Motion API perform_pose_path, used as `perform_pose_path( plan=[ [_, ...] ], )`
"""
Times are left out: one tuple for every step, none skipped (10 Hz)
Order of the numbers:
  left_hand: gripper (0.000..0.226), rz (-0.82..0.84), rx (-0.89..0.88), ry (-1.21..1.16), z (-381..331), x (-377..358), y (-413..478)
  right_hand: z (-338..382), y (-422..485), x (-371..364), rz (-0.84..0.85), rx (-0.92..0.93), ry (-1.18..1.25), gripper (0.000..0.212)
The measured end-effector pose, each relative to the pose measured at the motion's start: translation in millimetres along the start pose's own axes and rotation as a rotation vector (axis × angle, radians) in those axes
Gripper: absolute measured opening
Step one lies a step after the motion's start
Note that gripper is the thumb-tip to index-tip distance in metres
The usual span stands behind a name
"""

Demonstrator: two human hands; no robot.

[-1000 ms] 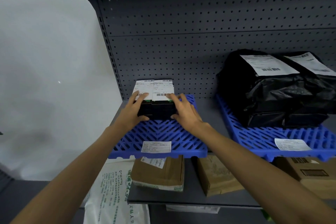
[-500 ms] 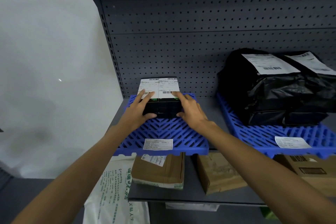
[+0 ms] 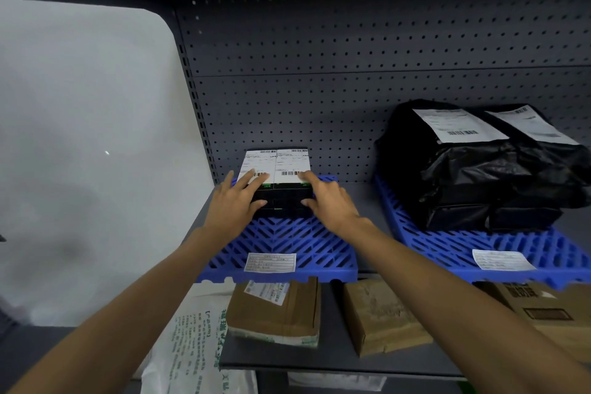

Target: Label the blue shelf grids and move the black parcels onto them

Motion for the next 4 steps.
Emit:
perform_pose_path(
  plan=[
    [0.055,-0.043,-0.038,0.041,-4.3,10.0,-5.0,3.5,-0.3,5.5,0.049,0.008,-0.032,0.06],
    [0.054,-0.047,-0.042,0.013,-6.4,17.0,-12.7,5.0,-7.1,8.0,0.072,0.037,-0.037,0.066],
    [0.052,-0.075,-0.07,-0.022,-14.0,28.0,-27.1,7.4,-25.0,18.6,0.066,0.072,-0.053,0.064],
    [0.047,-0.138,-0.085,-0.062,-32.4,39.6,-43.0,7.6,-39.4,34.7,-0.003,0.101,-0.06,0.054]
  ],
)
Point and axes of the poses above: each hand's wrist, its own y-axis towards the middle knuckle, its own x-axis out of the back of the hand, z = x × y, the point moved 2 cm from there along y, towards the middle knuckle, and after that the axes turned 15 degrees about x, right-handed, at the moved point
